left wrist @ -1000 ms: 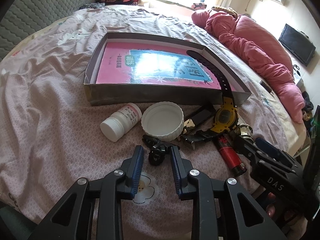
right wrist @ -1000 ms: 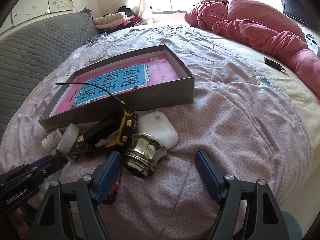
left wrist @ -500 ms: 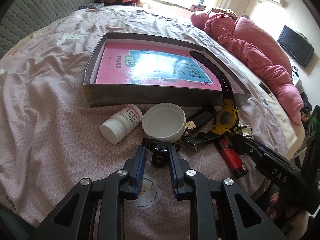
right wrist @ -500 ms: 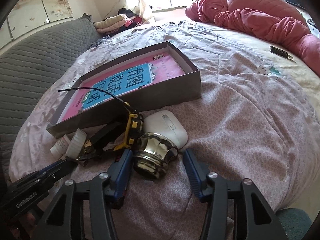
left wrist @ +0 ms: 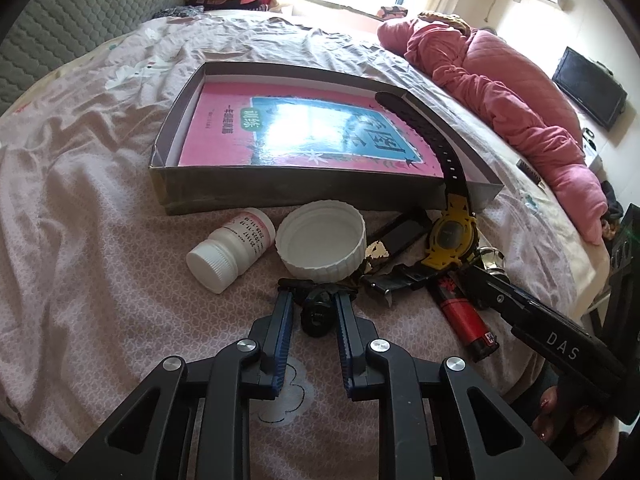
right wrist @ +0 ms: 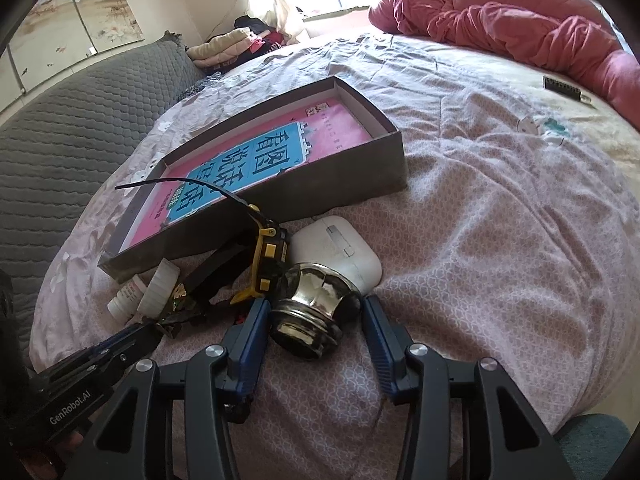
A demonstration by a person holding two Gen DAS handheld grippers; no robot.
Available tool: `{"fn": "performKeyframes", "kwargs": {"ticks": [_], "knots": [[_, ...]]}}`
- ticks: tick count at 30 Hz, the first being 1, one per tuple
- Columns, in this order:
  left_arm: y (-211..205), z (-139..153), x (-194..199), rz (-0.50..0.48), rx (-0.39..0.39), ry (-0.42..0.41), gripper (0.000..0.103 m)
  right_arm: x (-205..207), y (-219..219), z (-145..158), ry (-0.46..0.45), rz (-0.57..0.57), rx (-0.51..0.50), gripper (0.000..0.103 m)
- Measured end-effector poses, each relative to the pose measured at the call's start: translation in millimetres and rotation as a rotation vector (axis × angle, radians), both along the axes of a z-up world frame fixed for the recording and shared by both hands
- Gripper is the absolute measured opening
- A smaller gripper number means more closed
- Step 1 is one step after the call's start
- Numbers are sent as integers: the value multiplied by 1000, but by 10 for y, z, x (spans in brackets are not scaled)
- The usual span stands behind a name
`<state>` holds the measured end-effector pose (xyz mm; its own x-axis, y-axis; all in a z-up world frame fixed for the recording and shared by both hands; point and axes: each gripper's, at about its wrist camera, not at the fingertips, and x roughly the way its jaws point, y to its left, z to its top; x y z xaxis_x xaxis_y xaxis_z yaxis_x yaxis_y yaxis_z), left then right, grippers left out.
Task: Organize rigid objects
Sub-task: 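Grasp the black hair clip with the left tool while the right tool grasps the brass doorknob, then carry the clip toward the box with the left tool while the right tool releases the doorknob inside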
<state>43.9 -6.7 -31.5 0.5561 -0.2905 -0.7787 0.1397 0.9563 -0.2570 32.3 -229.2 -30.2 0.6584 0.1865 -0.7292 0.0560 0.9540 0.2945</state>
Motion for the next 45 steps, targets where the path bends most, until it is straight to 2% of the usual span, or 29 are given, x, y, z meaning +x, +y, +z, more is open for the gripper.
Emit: {"fn": "performKeyframes", "kwargs": {"ticks": [4, 8, 18, 28, 45], "knots": [[-1, -8, 4, 0, 1, -4, 21, 2, -53, -8, -2, -5, 39, 47], [37, 2, -12, 13, -20, -9, 16, -16, -98, 3, -5, -10, 71, 47], [80, 104, -97, 11, -75, -31, 16, -131, -110, 114, -41, -3, 60, 47], [79, 263, -230, 22, -82, -81, 16, -192, -105, 269, -108, -7, 9, 47], [245, 546, -326, 74, -77, -177, 16, -230, -134, 516, -238, 10, -3, 47]]}}
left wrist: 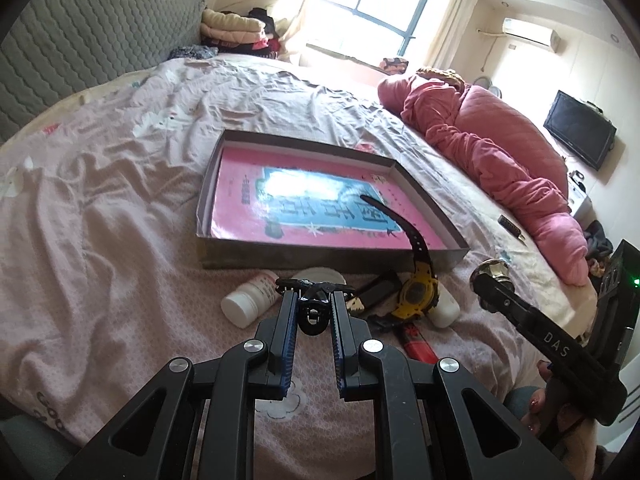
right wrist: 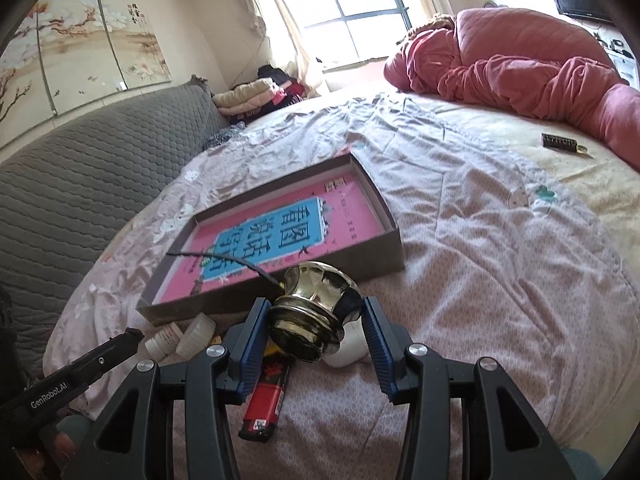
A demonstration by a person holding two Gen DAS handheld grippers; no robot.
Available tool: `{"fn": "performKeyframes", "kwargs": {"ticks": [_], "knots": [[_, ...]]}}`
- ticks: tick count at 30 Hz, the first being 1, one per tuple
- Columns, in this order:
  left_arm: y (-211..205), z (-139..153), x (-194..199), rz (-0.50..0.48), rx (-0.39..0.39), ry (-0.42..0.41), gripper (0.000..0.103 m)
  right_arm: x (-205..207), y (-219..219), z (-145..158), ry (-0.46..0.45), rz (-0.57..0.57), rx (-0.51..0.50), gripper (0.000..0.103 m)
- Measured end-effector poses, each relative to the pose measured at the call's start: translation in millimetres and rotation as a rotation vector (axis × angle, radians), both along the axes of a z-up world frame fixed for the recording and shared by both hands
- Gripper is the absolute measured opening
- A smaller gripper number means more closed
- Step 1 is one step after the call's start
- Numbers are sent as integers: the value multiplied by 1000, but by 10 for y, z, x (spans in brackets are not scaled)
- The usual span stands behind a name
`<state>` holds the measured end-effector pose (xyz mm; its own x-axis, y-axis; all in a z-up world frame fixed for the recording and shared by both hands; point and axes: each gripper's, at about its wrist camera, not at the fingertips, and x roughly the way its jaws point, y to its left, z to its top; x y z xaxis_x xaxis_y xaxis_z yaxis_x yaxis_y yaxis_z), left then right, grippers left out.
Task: Organize rigid objects
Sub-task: 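Carry the clip toward the box with the left tool while the right tool releases the doorknob inside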
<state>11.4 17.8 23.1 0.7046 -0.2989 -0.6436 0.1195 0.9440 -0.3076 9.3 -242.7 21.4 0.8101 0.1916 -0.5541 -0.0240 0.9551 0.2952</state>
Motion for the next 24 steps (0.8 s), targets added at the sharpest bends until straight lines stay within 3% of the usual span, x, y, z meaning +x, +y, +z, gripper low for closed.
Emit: {"fn": "performKeyframes", "kwargs": {"ticks": [8, 24], "knots": [[33, 54, 95, 20, 13, -25, 16, 80, -7, 81, -58, 5, -50, 47], [226, -28, 488, 96, 9, -26, 16, 401, -53, 34, -76, -4, -108, 47]]}}
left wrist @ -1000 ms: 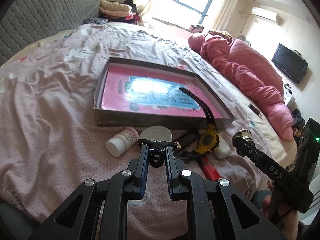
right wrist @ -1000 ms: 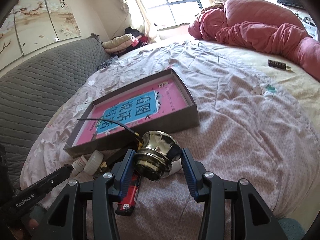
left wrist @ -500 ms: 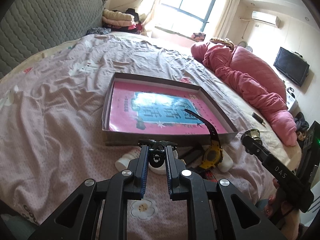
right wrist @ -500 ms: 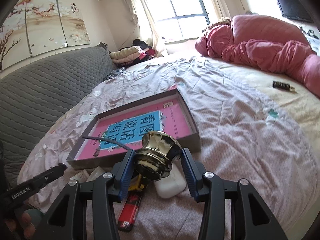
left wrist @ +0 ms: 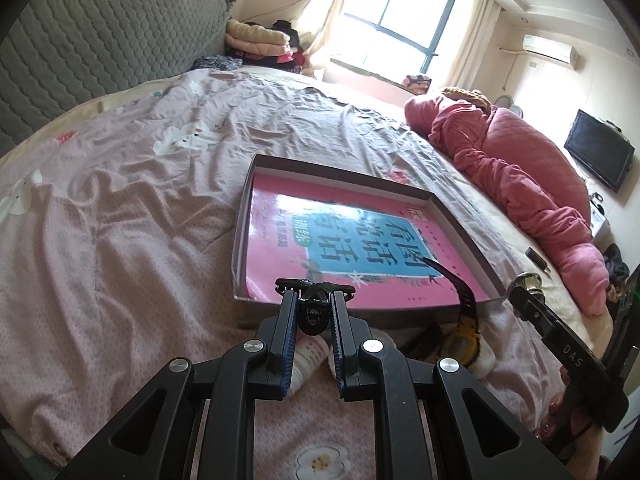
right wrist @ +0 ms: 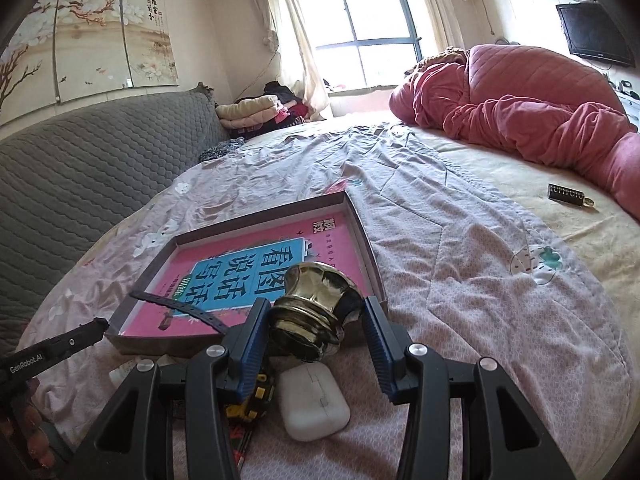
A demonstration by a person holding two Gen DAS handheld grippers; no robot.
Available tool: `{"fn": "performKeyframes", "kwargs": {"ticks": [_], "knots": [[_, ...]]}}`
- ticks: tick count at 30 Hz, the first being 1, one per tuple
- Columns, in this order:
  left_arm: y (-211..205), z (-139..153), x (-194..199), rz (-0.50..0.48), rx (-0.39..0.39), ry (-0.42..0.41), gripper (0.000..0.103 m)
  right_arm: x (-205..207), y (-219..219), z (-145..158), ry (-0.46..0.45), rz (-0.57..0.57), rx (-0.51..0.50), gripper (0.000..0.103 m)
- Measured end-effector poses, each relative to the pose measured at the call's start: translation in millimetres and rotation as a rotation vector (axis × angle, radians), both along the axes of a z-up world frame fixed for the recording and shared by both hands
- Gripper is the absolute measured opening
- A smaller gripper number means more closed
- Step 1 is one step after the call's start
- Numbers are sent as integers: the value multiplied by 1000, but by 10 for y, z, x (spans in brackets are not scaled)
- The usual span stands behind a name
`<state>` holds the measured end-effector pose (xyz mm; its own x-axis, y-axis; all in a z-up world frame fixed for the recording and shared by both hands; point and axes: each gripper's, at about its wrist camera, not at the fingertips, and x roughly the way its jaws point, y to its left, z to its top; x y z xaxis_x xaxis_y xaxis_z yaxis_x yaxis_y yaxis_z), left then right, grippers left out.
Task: Organize rigid objects
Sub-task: 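Carry the clip toward the box with the left tool while the right tool releases the doorknob inside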
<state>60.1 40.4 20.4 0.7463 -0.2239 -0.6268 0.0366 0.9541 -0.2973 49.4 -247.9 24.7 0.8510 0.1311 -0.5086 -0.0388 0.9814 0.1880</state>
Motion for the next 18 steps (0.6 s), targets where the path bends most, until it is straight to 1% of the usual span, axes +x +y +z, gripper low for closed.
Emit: {"fn": "performKeyframes", "kwargs": {"ticks": [5, 14, 18], "knots": [[-7, -14, 114, 8, 18, -7, 16, 93, 34, -4, -12, 10, -15, 47], [2, -78, 270, 18, 18, -2, 16, 247, 66, -59, -6, 20, -46, 47], [-7, -122, 365, 25, 36, 7, 16, 301, 81, -80, -5, 27, -61, 47]]}}
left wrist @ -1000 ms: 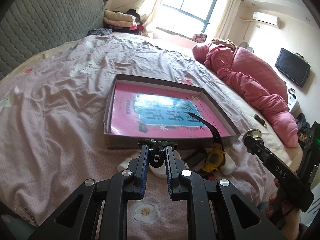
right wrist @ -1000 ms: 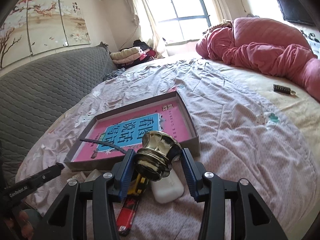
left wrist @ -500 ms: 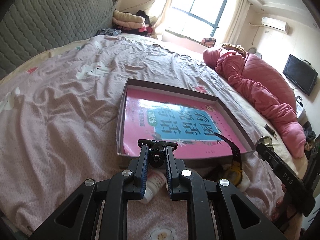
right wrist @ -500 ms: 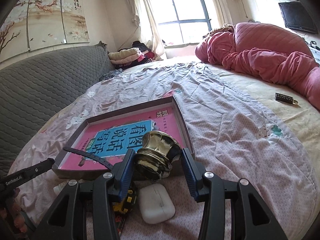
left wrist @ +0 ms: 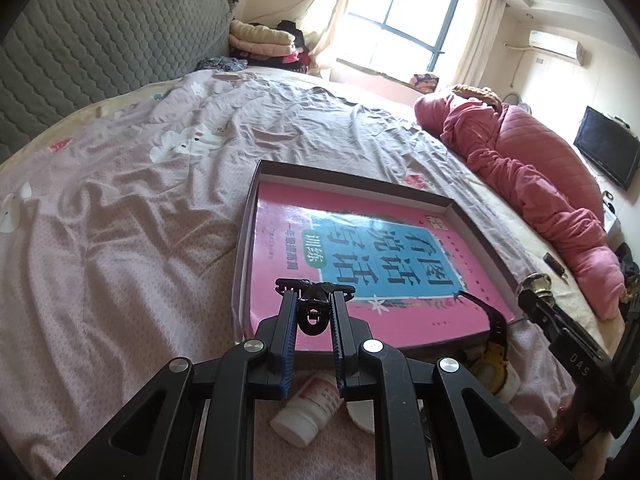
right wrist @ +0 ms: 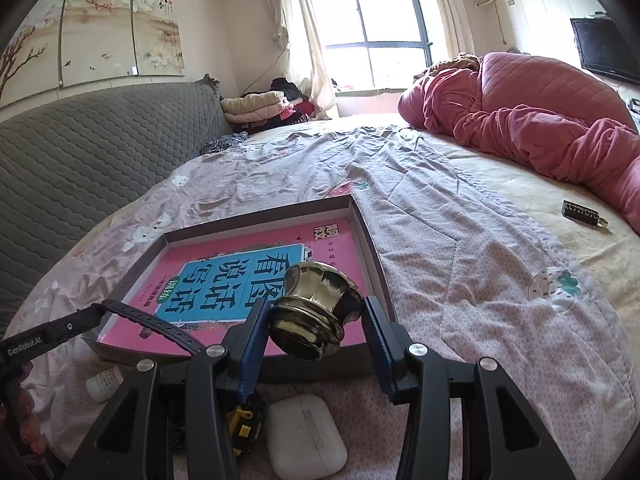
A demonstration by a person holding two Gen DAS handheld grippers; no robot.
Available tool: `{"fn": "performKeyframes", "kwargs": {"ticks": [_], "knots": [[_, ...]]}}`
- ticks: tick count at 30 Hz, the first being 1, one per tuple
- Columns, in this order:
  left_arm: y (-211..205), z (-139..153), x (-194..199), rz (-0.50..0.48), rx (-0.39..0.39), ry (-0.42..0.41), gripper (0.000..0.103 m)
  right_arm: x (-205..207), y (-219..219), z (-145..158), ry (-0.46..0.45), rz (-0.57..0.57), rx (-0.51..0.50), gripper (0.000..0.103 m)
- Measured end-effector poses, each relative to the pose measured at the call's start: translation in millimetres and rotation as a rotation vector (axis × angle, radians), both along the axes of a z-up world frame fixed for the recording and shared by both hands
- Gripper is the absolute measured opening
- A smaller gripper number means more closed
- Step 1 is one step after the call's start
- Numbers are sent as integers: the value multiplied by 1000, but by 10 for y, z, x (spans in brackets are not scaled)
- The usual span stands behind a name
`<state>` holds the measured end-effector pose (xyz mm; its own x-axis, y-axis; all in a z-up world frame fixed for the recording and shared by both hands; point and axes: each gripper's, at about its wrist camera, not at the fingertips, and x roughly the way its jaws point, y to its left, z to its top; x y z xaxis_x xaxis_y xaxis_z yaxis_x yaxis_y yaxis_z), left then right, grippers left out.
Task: Organize rigid objects
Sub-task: 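Carry the clip toward the box with the left tool while the right tool releases the doorknob inside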
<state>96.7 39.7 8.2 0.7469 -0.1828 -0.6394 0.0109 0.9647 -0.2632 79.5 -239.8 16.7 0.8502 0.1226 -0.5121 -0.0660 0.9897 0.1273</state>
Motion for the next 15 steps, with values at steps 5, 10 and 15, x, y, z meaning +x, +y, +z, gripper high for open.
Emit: {"fn": "performKeyframes", "kwargs": {"ticks": [5, 10, 15], "knots": [[-24, -69, 74, -2, 12, 22, 16, 87, -8, -34, 6, -1, -11, 47], [-75, -125, 131, 3, 56, 44, 16, 142, -27, -65, 20, -17, -28, 47], [-147, -143, 146, -7, 113, 42, 16, 225, -13, -122, 43, -26, -58, 47]]}}
